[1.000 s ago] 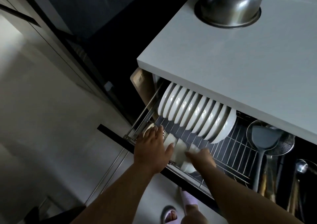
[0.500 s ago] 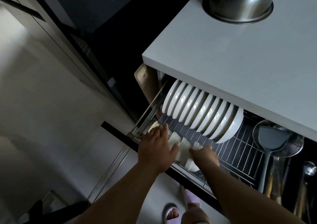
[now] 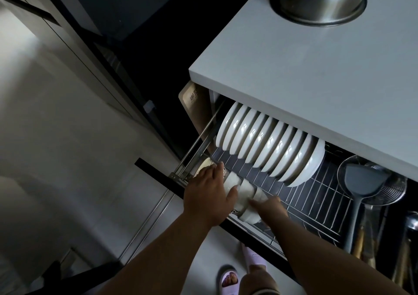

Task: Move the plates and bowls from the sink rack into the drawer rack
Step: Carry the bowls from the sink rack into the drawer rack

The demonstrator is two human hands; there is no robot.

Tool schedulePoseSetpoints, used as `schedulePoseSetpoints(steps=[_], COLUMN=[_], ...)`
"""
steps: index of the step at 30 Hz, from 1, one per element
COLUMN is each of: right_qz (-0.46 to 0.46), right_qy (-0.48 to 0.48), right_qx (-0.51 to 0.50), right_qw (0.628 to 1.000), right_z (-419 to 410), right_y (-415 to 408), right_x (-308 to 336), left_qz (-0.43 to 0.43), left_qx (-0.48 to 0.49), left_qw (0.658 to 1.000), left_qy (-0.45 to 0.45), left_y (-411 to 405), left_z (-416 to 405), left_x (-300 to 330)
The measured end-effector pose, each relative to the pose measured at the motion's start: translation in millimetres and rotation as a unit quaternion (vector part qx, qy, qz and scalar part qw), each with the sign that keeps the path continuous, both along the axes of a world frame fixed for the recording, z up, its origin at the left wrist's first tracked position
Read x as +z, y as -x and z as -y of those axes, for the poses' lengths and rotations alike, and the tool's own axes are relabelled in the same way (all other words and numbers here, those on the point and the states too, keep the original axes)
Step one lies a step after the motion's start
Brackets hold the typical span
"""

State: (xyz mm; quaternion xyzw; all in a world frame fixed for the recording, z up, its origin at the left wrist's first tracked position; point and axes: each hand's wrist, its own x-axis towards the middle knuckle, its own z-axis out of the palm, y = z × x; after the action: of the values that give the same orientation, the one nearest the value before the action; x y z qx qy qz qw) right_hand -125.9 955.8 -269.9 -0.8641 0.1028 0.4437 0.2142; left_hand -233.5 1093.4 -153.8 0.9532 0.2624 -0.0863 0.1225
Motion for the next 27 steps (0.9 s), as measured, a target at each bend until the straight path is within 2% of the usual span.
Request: schedulePoseSetpoints(steps=[6, 9, 13, 16, 20, 27], right_qz=[0.002, 0.03, 0.086, 0.115, 0.209, 0.343], right_qy=[-0.015, -0.026, -0.084, -0.147, -0.184, -0.175], right_qx=[0.017, 0.03, 0.05, 0.063, 0.053, 0.014], right_qw=[1.0, 0.999, 0.991, 0.98, 0.959, 0.923], right_z=[7, 12, 16, 27, 59, 130], right_y=[-1, -4, -8, -9, -9, 12], right_x=[-2, 15, 47, 88, 142, 214], left_qz=[0.005, -0.001, -0.013, -0.012, 0.041, 0.071], left_qx=[0.009, 0.019, 0.027, 0.044, 0.064, -0.029], left_qw=[1.0, 1.0, 0.999, 0.993, 0.975, 0.979], left_qy=[0.013, 0.02, 0.045, 0.105, 0.207, 0.189], left_y=[-2, -3, -4, -2, 4, 1], left_z=[2, 3, 5, 6, 22, 78], left_x=[4, 6, 13, 23, 51, 96])
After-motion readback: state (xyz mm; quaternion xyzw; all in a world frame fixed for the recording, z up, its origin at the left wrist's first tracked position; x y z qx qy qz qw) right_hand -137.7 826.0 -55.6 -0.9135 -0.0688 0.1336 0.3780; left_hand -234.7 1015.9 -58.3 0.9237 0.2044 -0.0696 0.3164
